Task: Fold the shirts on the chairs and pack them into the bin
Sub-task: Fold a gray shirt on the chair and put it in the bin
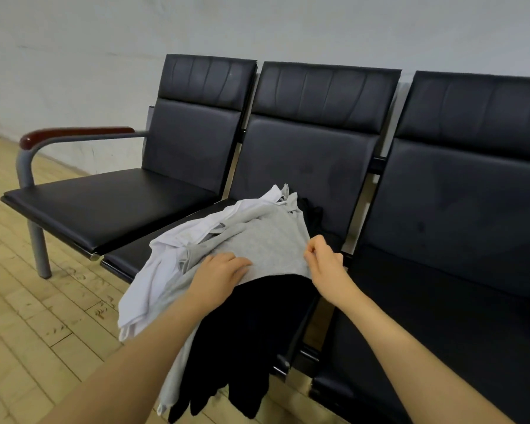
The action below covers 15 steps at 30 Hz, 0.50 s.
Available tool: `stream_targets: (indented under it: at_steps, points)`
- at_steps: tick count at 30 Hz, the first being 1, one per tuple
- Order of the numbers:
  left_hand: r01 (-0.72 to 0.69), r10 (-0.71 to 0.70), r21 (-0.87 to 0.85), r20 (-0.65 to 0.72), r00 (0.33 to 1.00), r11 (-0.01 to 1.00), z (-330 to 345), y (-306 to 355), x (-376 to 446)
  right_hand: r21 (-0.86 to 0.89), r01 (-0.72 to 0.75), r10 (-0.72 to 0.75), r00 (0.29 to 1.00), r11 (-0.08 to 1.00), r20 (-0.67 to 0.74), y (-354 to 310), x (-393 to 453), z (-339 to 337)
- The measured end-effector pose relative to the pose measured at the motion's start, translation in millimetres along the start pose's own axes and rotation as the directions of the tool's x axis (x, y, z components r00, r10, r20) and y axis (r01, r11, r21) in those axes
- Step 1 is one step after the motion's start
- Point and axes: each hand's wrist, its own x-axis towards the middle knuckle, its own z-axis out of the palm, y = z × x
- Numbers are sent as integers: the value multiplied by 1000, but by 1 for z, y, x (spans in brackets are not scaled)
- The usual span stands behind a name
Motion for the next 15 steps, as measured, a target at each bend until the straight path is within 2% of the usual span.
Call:
stream_targets:
  at_steps: [3,4,6,8,12,15]
  points:
    - [63,-64,-17,-20,998,998,-3,9,-2,-1,-66,66,990,998,122,1,-15,-1]
    - [75,-77,-39,-43,996,996,-7,15,-1,-18,-35,37,995,999,95,1,-17,-3]
    - [94,-102,-95,-86,991,991,-19,30,4,-49,50,-52,998,998,-47,-4,-18,-10]
    - [87,-99,-117,-101,990,989,-36,46,14,2,53,-52,979,999,-196,-14,-17,-24]
    - [-89,76,-52,-212,974,995,-66,80,42,27,87,-70,919,996,-389,-22,-25,-61]
    - [-251,242,-2,-251,937,968,-75,118,62,-14,93,-89,881,996,-464,-14,-41,-99]
